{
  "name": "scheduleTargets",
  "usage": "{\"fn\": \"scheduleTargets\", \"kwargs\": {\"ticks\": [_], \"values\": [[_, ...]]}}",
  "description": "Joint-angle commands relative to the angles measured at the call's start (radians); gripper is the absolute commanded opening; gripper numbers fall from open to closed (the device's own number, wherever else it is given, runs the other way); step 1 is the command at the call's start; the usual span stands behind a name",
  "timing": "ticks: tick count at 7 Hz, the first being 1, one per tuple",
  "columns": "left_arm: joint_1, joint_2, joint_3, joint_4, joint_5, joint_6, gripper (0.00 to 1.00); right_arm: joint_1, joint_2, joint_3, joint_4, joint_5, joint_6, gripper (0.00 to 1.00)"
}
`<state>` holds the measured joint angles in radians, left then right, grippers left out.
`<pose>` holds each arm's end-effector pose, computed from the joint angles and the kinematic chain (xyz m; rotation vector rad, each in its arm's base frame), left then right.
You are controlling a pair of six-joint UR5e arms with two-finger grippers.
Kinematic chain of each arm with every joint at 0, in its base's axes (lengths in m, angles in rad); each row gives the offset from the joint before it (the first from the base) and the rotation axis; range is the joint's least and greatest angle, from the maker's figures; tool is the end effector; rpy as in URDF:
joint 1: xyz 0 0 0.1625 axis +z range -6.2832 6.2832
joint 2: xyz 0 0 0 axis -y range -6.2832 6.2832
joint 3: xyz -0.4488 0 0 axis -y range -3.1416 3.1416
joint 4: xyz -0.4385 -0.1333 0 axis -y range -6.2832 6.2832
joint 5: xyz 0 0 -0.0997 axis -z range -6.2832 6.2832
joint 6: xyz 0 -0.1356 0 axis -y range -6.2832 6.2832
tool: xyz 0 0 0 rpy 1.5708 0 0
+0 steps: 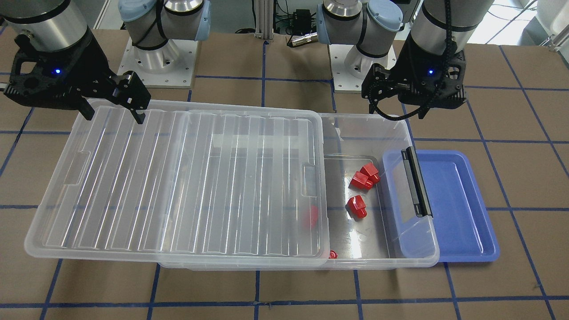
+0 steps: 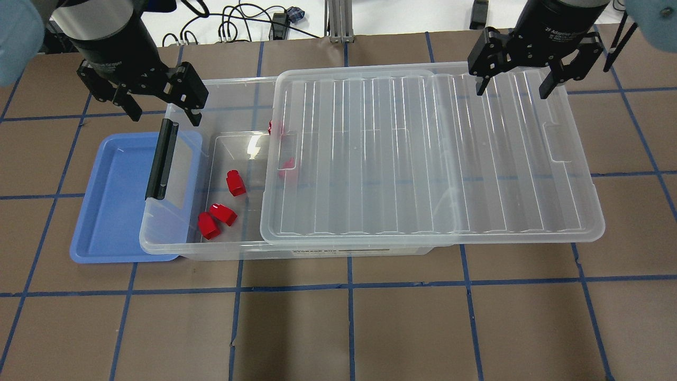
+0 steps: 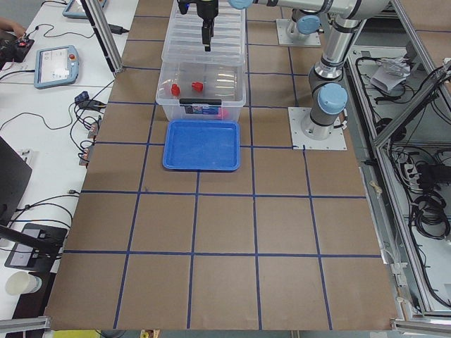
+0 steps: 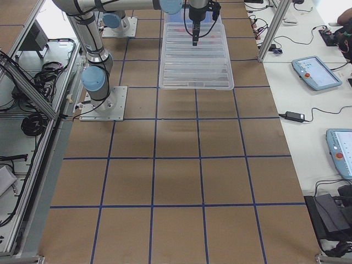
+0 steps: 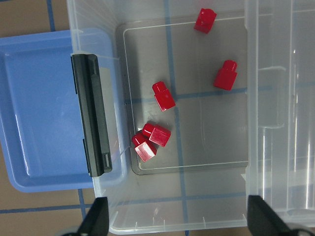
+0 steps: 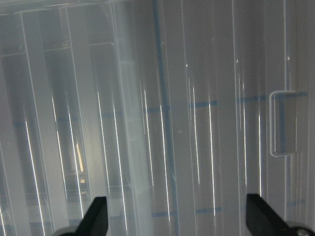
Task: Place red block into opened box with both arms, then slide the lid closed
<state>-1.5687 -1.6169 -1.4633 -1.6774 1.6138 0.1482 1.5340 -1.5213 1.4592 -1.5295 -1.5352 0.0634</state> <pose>-0.1263 -0.5521 0.4979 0.2279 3.0928 0.0749 0.1173 -0.5671 0.5046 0.1549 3.1017 -0.0316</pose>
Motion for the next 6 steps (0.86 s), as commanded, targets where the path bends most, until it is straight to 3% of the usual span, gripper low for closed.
{"fn": "scheduleTargets", "kwargs": {"ticks": [1,6], "values": [[0.001,-0.021,0.006,0.051,-0.009,0.014,1.0,0.0,0.001,0.0,0.0,0.004,0.003,1.0],[0.001,-0.003,-0.014,0.099,-0.009,0.016,1.0,0.0,0.001,0.0,0.006,0.004,0.003,1.0]]}}
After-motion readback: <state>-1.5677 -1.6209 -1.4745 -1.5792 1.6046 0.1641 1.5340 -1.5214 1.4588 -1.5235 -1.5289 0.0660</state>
